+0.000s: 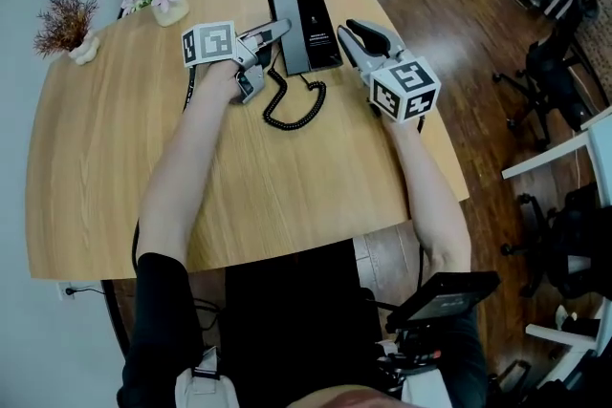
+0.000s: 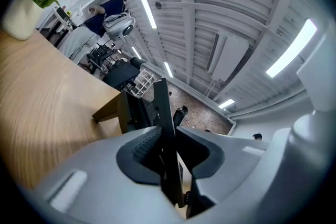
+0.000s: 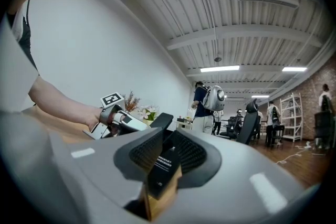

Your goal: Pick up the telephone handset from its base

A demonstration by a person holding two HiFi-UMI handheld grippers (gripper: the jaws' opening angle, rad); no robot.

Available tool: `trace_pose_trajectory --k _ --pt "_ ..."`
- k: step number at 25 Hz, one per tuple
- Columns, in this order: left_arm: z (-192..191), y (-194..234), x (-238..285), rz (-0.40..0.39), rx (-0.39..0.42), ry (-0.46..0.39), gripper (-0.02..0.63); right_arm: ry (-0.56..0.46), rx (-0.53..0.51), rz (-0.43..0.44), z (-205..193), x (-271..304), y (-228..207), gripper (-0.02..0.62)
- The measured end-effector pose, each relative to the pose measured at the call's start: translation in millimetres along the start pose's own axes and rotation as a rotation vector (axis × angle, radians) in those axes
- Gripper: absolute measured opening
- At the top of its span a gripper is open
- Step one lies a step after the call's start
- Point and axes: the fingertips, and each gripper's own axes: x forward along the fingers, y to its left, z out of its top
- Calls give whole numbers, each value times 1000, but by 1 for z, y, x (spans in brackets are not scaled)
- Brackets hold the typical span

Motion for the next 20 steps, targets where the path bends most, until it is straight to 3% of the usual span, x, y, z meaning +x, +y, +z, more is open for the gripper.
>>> trace_pose_trajectory --k 5,13,20 --pt "18 -28 -17 -82 31 -102 80 -1 -7 8 0 -1 1 69" --pt "35 -94 -78 -234 -56 -277 80 18 -32 4 -3 -5 2 69" --pt "13 -157 -159 -369 -131 -460 80 -24 92 -20 7 -24 -4 14"
